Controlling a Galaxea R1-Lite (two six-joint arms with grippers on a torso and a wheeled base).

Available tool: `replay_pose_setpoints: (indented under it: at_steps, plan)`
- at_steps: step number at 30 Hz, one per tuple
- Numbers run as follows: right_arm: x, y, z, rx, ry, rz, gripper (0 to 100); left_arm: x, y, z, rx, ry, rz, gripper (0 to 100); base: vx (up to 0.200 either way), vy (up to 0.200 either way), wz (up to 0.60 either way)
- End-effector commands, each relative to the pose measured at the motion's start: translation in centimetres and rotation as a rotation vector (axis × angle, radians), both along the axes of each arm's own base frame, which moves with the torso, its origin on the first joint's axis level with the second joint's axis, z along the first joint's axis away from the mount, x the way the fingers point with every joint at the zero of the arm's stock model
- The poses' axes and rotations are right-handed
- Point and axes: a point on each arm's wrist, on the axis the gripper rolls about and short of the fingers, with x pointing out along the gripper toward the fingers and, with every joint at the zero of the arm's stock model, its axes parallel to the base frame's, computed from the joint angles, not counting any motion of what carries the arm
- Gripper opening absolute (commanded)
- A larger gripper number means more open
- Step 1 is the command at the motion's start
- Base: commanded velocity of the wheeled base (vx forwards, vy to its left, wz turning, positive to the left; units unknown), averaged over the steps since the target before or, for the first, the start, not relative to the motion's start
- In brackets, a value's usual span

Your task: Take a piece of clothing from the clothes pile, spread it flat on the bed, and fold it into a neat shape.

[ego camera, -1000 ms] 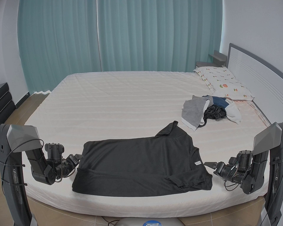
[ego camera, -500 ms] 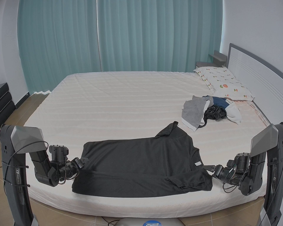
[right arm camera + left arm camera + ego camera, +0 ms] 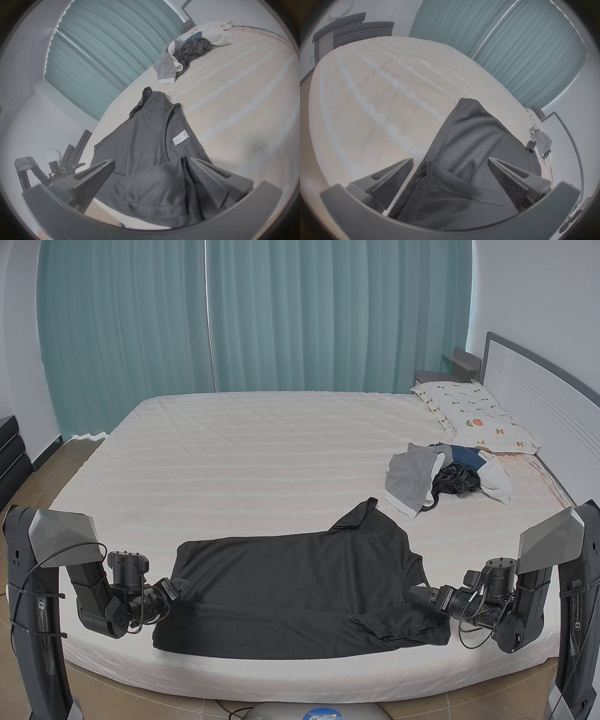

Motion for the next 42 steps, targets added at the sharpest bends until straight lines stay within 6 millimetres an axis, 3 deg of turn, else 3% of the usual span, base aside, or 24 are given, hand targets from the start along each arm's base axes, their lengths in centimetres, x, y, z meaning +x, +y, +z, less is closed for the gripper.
replay_pose_setpoints:
  at_steps: [1,8,27,28,42]
  plan:
    - [1.6,0.2,-1.1,-0.020,-0.020,0.010,100,0.0,-0.1,-0.3,0.000,0.006,0.000,100,0.000,0.000,0.00]
    - [3.1,1.0,-1.4,-0.064,0.016,0.047,100,0.0,-0.1,-0.2,0.005,0.003,0.006,100,0.000,0.000,0.00]
    - [2.4,1.5,-2.1,-0.086,0.081,0.058,100,0.0,-0.1,-0.4,0.009,0.006,0.009,100,0.000,0.000,0.00]
    - [2.5,1.5,-2.1,-0.087,0.079,0.058,0,0.0,-0.1,-0.4,0.010,0.006,0.010,100,0.000,0.000,0.00]
    - [2.7,0.3,-1.2,-0.111,0.024,-0.040,0,0.0,-0.1,-0.6,0.011,-0.007,0.011,100,0.000,0.000,0.00]
